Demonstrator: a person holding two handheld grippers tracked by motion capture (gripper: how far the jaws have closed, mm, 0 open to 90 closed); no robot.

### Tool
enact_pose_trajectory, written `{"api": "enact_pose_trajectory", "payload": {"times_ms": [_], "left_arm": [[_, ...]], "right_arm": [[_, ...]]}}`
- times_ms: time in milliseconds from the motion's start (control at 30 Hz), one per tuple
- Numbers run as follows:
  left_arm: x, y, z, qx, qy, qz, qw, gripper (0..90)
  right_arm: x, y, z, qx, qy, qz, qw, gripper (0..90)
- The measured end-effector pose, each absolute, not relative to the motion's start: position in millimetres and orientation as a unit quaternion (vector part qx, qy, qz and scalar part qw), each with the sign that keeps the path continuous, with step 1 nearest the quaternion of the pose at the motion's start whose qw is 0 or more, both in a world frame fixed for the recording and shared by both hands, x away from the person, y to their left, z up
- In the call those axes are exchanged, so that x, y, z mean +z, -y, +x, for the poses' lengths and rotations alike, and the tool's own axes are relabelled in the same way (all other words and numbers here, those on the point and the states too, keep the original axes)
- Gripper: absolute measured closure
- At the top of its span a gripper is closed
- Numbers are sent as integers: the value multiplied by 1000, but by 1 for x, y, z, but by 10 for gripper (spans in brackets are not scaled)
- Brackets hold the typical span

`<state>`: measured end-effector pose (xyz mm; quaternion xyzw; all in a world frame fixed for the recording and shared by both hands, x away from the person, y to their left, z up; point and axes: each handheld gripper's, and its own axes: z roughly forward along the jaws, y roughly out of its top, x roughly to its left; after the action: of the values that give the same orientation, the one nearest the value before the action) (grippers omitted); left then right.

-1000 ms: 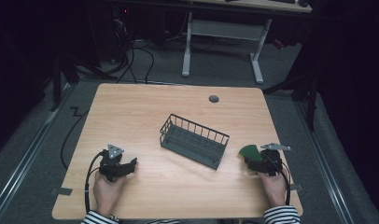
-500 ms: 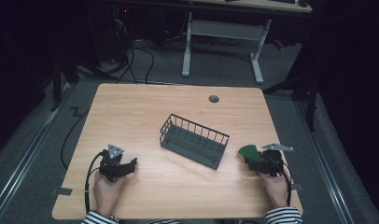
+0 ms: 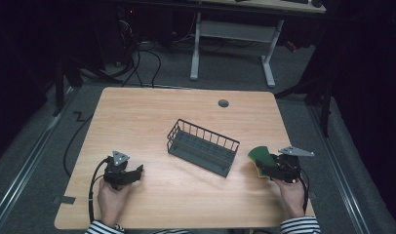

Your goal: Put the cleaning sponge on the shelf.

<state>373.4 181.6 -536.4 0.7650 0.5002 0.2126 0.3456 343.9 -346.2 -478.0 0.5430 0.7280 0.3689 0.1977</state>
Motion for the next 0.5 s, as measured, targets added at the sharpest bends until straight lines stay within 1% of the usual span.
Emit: {"api": "enact_pose_trajectory", "payload": {"times_ms": [267, 500], "left_arm": [[-536, -182, 373, 212, -500, 765, 346, 284], [-537, -181, 374, 213, -501, 764, 347, 285]], "right_arm": [[-453, 339, 345, 396, -730, 519, 201, 300], [-429, 325, 354, 414, -740, 490, 203, 301]]}}
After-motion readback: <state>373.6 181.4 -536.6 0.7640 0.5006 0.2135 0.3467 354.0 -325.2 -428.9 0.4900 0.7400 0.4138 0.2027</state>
